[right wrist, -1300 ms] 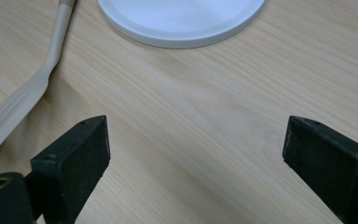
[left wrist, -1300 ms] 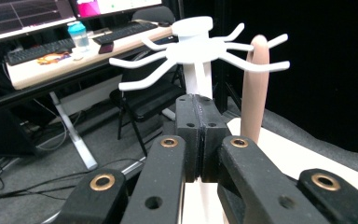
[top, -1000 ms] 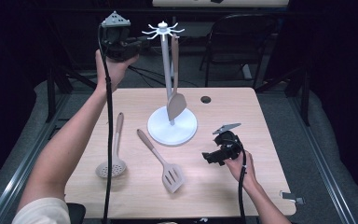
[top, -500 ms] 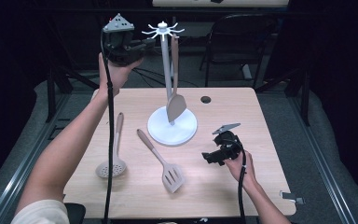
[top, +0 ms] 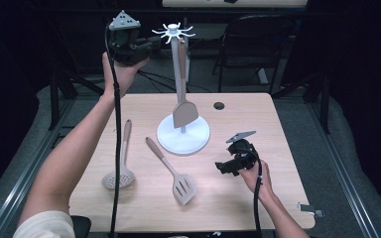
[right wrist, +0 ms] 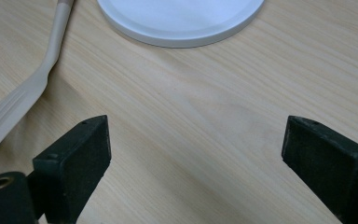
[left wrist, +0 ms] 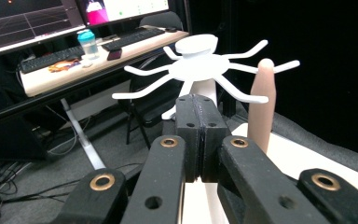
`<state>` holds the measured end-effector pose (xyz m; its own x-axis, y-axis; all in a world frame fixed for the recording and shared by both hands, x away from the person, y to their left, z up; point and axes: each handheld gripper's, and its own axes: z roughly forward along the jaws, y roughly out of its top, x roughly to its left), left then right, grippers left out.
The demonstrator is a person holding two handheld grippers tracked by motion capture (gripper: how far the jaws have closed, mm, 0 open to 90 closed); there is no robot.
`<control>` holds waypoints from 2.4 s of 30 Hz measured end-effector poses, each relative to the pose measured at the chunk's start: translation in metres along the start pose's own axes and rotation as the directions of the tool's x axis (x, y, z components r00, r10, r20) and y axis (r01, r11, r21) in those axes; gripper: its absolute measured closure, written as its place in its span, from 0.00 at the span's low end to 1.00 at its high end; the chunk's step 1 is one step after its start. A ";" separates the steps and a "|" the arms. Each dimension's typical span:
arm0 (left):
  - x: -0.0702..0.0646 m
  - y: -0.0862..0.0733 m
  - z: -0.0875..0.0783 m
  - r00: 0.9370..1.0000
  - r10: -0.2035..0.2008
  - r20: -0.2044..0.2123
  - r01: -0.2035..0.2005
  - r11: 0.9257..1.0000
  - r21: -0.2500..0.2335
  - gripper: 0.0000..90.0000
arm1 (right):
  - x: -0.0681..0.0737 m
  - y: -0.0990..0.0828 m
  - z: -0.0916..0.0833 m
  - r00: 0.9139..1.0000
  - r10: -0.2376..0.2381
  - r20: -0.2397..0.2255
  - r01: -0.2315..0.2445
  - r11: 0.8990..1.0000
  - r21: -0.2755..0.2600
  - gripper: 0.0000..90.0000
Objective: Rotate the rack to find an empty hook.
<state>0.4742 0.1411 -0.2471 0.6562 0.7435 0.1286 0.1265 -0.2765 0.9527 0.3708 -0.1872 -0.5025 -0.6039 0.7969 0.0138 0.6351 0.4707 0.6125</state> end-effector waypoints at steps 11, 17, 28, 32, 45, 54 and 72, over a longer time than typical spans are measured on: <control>0.005 -0.001 0.004 1.000 -0.007 -0.021 0.007 1.000 0.006 1.00 | -0.001 0.000 -0.001 1.000 -0.003 0.003 0.003 1.000 0.009 0.09; -0.003 -0.007 -0.003 1.000 0.008 0.003 -0.008 1.000 0.007 1.00 | -0.001 0.000 0.000 1.000 -0.003 0.007 0.003 1.000 0.006 0.09; -0.025 -0.003 -0.007 0.996 0.062 0.067 -0.062 0.998 -0.001 0.99 | 0.001 0.000 0.001 1.000 0.003 0.003 -0.003 1.000 0.004 0.09; -0.027 0.002 -0.006 0.996 0.063 0.058 -0.063 0.998 -0.015 0.99 | 0.001 0.000 0.001 1.000 0.008 -0.007 -0.008 1.000 -0.001 0.09; -0.013 0.000 -0.005 0.999 0.036 0.019 -0.036 0.999 -0.011 1.00 | 0.000 0.000 0.000 1.000 -0.006 -0.001 0.006 1.000 0.015 0.09; -0.005 0.000 -0.004 1.000 0.020 0.004 -0.020 1.000 -0.006 1.00 | 0.000 0.000 0.001 1.000 -0.003 -0.003 0.003 1.000 0.013 0.09; 0.003 -0.028 -0.011 1.000 -0.013 0.021 0.012 0.998 0.057 0.70 | 0.002 0.000 0.002 1.000 -0.001 -0.009 0.001 1.000 0.006 0.10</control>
<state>0.4648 0.1576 -0.2705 0.6697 0.7344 0.1103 0.1766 -0.3018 0.9369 0.3706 -0.1852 -0.5037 -0.6086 0.7932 0.0205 0.6374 0.4733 0.6080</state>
